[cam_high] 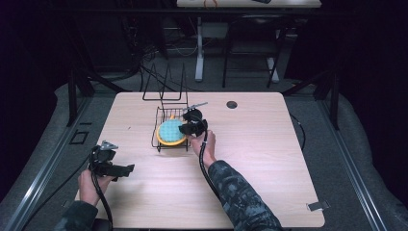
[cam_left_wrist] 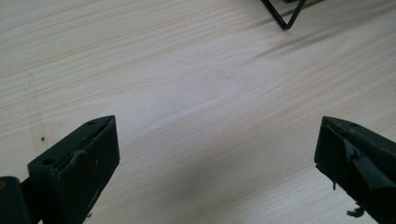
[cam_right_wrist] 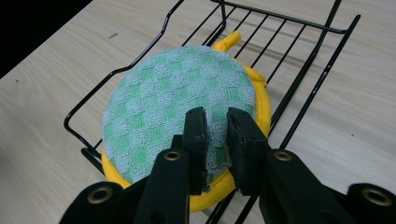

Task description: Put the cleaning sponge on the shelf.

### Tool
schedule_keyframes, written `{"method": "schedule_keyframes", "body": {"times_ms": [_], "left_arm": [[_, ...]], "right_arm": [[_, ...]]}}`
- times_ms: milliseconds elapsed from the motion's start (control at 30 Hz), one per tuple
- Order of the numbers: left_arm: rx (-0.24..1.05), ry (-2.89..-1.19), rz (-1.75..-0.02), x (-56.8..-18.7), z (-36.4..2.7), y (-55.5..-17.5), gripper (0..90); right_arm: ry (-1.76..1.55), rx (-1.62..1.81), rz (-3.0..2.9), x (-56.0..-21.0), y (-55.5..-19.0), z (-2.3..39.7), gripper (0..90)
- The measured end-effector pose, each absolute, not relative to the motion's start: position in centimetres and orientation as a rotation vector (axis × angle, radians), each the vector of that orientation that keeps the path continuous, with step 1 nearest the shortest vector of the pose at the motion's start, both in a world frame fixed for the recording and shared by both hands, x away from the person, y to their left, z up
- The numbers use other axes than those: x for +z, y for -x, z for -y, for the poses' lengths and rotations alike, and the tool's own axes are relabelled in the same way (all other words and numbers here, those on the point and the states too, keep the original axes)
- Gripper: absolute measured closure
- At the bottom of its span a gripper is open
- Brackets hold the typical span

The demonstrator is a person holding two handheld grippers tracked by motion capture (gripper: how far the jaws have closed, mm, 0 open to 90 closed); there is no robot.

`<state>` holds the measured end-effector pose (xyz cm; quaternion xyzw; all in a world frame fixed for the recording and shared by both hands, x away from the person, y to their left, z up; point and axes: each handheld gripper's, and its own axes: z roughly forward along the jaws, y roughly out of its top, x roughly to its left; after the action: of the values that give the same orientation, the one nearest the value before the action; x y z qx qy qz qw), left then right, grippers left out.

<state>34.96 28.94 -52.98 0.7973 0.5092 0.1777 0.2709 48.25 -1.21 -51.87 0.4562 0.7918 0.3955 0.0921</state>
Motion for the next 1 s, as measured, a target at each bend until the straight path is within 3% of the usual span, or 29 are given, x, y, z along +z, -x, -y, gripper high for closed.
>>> {"method": "schedule_keyframes", "body": {"times_ms": [200,700,1000], "left_arm": [[0.476,-2.148,-1.371,-53.0,-28.9,-35.0,0.2],[0.484,-2.150,-1.377,-53.0,-28.8,-35.0,0.1],[0.487,-2.150,-1.377,-53.0,-28.7,-34.9,0.1]], "right_arm": [[-1.303,1.180,-2.374,-50.8,-47.6,1.5,68.3],[-1.111,1.236,-2.454,-48.8,-43.4,6.1,31.9],[-1.045,1.194,-2.470,-47.7,-41.6,8.9,15.6]]}}
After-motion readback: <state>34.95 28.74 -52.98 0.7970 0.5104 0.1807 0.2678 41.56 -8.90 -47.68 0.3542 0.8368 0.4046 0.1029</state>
